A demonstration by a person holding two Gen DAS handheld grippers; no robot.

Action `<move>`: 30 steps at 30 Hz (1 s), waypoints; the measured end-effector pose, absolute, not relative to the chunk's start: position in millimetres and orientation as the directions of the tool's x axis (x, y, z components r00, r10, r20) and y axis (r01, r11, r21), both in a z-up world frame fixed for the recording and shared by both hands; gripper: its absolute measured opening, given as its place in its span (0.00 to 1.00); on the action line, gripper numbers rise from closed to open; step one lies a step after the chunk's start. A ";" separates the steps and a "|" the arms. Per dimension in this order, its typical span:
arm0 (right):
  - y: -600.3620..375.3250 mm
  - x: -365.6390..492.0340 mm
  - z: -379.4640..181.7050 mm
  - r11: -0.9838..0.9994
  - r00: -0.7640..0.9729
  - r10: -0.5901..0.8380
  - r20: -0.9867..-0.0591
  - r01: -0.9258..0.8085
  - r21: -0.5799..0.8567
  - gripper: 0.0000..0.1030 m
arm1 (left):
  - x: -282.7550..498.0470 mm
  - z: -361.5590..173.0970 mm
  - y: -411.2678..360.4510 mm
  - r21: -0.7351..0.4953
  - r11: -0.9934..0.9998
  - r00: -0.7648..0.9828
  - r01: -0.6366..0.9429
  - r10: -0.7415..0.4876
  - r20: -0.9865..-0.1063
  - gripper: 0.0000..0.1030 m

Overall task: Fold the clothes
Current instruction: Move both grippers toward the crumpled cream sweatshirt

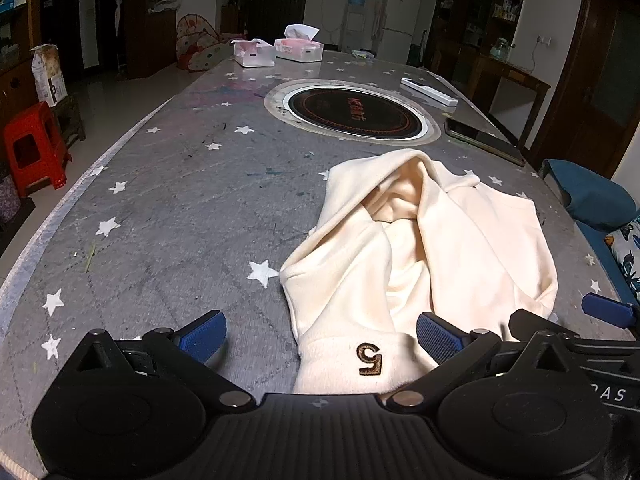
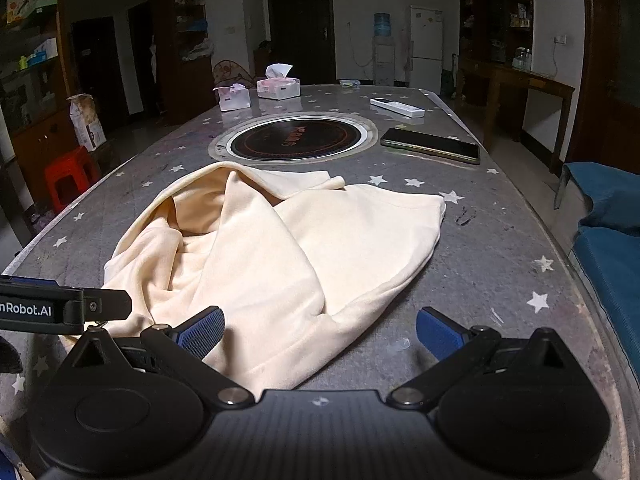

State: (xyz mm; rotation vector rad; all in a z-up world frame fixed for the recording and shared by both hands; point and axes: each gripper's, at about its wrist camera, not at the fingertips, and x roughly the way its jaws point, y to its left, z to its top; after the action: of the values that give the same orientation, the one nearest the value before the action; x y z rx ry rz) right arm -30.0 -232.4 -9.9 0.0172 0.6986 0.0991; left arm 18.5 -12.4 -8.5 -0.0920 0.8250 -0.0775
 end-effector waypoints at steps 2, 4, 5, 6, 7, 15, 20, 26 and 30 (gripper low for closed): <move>-231.1 -28.2 -10.2 0.995 0.760 0.098 -0.642 -0.089 0.047 1.00 | 20.1 -9.0 -12.0 -0.112 0.993 0.675 0.032 -0.104 -0.730 1.00; -229.9 -26.3 -10.6 0.995 0.759 0.099 -0.644 -0.092 0.046 1.00 | 21.9 -9.1 -11.7 -0.112 0.993 0.675 0.032 -0.104 -0.731 1.00; -229.4 -25.4 -10.8 0.995 0.758 0.100 -0.645 -0.093 0.045 1.00 | 22.7 -9.0 -11.6 -0.112 0.993 0.675 0.032 -0.105 -0.730 1.00; -229.1 -24.7 -10.8 0.995 0.758 0.100 -0.645 -0.094 0.045 1.00 | 23.7 -9.0 -11.4 -0.112 0.993 0.675 0.032 -0.104 -0.730 1.00; -229.1 -23.7 -10.9 0.994 0.757 0.102 -0.646 -0.095 0.044 1.00 | 24.7 -9.0 -11.2 -0.112 0.993 0.675 0.032 -0.104 -0.731 1.00; -223.7 -13.8 -8.4 0.992 0.758 0.119 -0.641 -0.118 0.044 1.00 | 32.3 -7.4 -10.6 -0.102 0.994 0.678 0.035 -0.099 -0.728 1.00; -220.8 -7.8 -6.0 0.991 0.762 0.125 -0.635 -0.125 0.045 1.00 | 35.8 -6.6 -9.5 -0.094 0.995 0.680 0.031 -0.089 -0.728 1.00; -217.2 -0.9 -3.3 0.990 0.767 0.131 -0.628 -0.138 0.038 1.00 | 40.2 -5.7 -7.8 -0.086 0.996 0.682 0.023 -0.078 -0.727 1.00; -215.6 5.5 -1.2 0.989 0.767 0.133 -0.627 -0.141 0.038 1.00 | 44.2 -5.5 -6.7 -0.079 0.997 0.681 0.023 -0.073 -0.728 1.00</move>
State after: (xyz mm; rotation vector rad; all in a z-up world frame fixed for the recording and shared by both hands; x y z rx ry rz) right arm 5.5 -215.6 -1.2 -0.0114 0.6799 0.1489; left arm 44.2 -6.7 -5.5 -0.0653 0.8196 -0.0539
